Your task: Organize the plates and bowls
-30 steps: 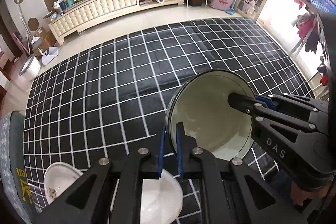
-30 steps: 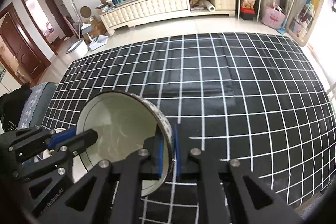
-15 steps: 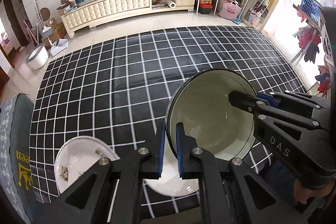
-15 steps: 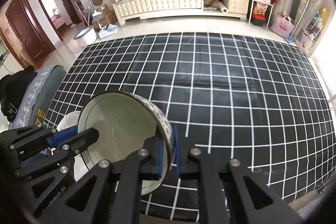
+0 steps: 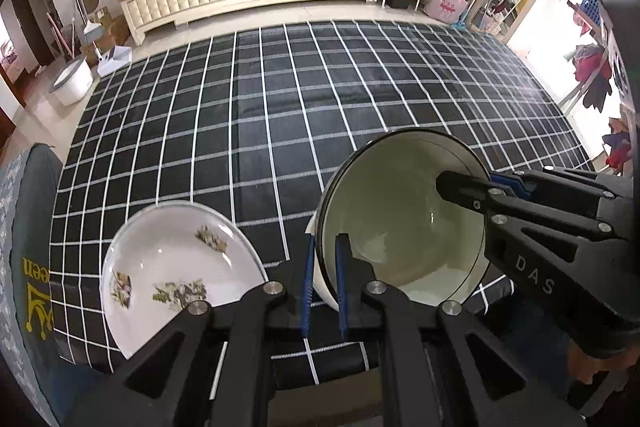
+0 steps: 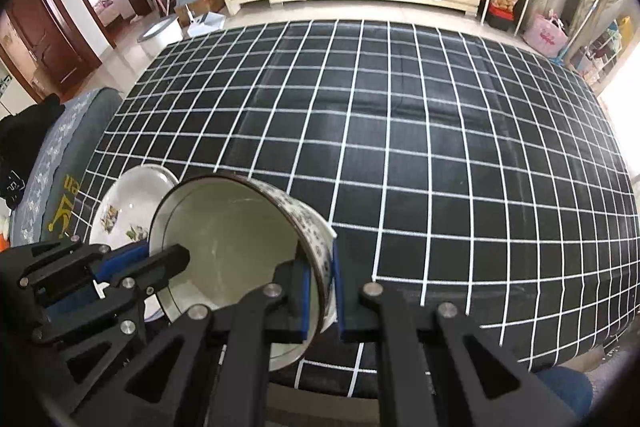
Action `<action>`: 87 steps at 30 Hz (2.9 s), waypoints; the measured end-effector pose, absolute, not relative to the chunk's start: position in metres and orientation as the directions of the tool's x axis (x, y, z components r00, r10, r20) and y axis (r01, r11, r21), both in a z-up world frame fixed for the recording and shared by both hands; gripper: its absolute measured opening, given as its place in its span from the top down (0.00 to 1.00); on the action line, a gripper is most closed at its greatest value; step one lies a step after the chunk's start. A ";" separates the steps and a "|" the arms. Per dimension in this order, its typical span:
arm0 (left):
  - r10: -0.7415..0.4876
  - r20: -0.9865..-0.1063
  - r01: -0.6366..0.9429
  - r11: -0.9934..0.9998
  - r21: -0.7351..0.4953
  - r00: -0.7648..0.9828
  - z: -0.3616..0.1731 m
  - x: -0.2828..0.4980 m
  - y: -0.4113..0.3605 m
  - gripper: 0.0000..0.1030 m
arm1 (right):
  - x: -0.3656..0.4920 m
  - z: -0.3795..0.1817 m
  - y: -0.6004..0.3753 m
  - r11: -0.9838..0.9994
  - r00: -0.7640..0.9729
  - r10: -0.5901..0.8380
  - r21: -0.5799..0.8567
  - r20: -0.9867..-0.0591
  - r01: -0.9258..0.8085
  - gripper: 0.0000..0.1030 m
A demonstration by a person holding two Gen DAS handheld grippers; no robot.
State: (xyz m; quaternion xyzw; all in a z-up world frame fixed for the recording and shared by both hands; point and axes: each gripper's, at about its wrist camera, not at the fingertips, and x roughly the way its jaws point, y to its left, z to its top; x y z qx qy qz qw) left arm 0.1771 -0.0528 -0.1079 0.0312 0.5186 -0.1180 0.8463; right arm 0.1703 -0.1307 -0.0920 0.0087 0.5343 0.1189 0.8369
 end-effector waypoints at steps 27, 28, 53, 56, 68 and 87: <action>-0.158 -0.912 0.228 0.971 -0.073 0.379 -0.134 0.180 -0.058 0.92 | 0.181 -0.112 -0.129 0.977 0.317 0.189 0.145 -0.930 -0.156 0.87; -0.157 -0.913 0.227 0.971 -0.073 0.377 -0.135 0.180 -0.058 0.92 | 0.182 -0.112 -0.127 0.978 0.317 0.180 0.135 -0.931 -0.159 0.87; -0.205 -0.882 0.233 0.966 -0.113 0.424 -0.122 0.175 -0.049 0.81 | 0.175 -0.083 -0.135 0.981 0.440 0.183 0.134 -0.879 -0.140 0.50; -0.220 -0.869 0.239 0.963 -0.122 0.444 -0.115 0.173 -0.047 0.79 | 0.171 -0.071 -0.137 0.982 0.476 0.181 0.132 -0.861 -0.135 0.46; -0.257 -0.773 0.243 0.960 -0.137 0.580 -0.063 0.151 -0.034 0.52 | 0.132 -0.028 -0.151 0.986 0.616 0.168 0.127 -0.770 -0.110 0.31; -0.288 -0.675 0.288 0.951 -0.115 0.680 -0.020 0.095 -0.030 0.27 | 0.082 -0.001 -0.152 0.989 0.696 0.150 0.099 -0.702 -0.113 0.07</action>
